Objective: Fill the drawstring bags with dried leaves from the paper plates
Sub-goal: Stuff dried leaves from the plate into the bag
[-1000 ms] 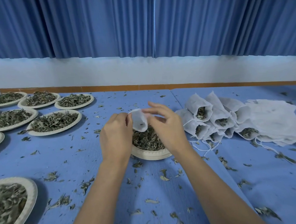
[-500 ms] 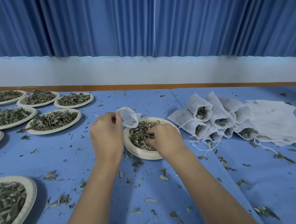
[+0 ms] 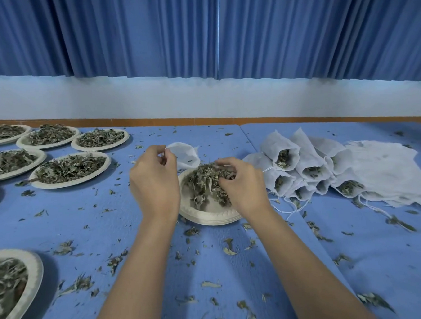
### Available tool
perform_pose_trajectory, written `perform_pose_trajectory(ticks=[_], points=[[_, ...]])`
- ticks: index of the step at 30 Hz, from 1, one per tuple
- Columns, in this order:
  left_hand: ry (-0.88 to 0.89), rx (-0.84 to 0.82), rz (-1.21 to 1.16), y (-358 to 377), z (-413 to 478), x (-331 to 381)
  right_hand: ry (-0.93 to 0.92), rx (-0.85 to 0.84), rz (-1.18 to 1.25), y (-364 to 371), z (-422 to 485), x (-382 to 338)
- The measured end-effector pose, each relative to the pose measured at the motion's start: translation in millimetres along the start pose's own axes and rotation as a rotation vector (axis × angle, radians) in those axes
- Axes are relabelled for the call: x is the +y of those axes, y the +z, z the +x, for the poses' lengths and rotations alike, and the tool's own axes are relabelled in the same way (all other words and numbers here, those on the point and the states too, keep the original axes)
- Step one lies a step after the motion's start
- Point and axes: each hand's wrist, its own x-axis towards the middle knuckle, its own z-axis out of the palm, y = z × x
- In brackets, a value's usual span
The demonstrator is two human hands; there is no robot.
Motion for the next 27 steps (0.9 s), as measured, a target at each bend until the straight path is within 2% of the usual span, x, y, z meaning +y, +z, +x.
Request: perform_pose_trajectory(ticks=[3, 8, 11, 18, 22, 27], points=[[-0.014, -0.005, 0.045, 4, 0, 2, 0.026, -0.023, 0.041, -1, -1, -3], [0.006, -0.010, 0.145, 8, 1, -1, 0.044, 0.003, -0.094, -3, 2, 0], [0.023, -0.015, 0.190, 10, 0, -2, 0.044, -0.023, -0.063, -3, -1, 2], [0.001, -0.107, 0.196, 17, 1, -2, 0.046, 0.041, 0.301, -10, 4, 2], [0.091, -0.178, 0.286, 17, -2, 0, 0.099, 0.055, 0.489, -10, 5, 5], [0.174, -0.259, 0.440, 18, -3, 2, 0.043, 0.095, 0.619, -14, 3, 4]])
